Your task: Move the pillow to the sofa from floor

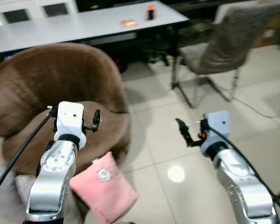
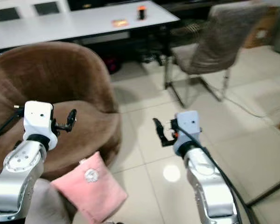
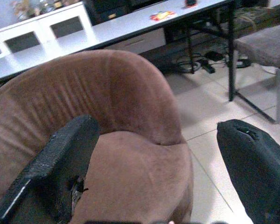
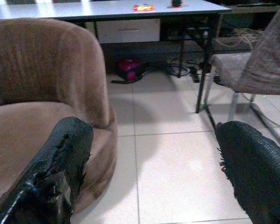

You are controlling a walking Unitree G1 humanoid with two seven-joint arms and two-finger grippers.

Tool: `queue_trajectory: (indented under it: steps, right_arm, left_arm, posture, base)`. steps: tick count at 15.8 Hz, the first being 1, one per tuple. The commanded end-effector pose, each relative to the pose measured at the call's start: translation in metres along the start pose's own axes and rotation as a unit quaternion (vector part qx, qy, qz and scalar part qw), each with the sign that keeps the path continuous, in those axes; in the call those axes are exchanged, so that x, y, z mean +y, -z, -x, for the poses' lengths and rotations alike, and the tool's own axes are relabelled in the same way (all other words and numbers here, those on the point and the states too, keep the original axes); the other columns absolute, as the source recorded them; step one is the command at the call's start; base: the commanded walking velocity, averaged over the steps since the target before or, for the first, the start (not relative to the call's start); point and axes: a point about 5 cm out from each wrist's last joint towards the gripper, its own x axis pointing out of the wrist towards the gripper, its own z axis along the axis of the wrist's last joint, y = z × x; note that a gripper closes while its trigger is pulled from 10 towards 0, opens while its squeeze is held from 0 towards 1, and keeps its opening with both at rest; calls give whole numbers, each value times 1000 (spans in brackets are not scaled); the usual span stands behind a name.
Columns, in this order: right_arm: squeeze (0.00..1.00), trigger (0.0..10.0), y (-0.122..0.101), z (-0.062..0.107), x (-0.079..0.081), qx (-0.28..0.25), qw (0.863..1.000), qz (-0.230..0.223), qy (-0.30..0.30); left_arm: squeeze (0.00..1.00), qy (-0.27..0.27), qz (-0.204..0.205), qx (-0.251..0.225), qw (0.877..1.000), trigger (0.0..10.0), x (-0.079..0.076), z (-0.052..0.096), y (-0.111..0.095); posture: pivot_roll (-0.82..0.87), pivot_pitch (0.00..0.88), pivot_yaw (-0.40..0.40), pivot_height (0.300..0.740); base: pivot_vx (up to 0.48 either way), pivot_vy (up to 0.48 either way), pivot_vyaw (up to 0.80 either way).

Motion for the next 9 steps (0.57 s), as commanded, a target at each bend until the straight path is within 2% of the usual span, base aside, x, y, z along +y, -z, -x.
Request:
queue_trajectory:
  steps: [1, 4, 9]
  right_arm:
    - [1000, 10000, 2, -1, -3, 3, 1000, -9, 19]
    - [1000, 10000, 6, 2, -5, 5, 999, -21, 49]
    - [1000, 10000, 7, 3, -7, 8, 998, -14, 62]
  left_arm:
    - [0, -3, -2, 6, 1000, 10000, 3, -1, 2]
    - [0, 8, -4, -4, 1000, 10000, 0, 1, 2]
    - [0, 20, 2, -8, 1000, 10000, -3, 2, 2]
  posture:
    - [-143, 0, 84, 740]
    - [-142, 0, 84, 740]
    - [-142, 0, 83, 740]
  base:
    - [0, 0, 800]
    - [0, 0, 800]
    - [0, 0, 800]
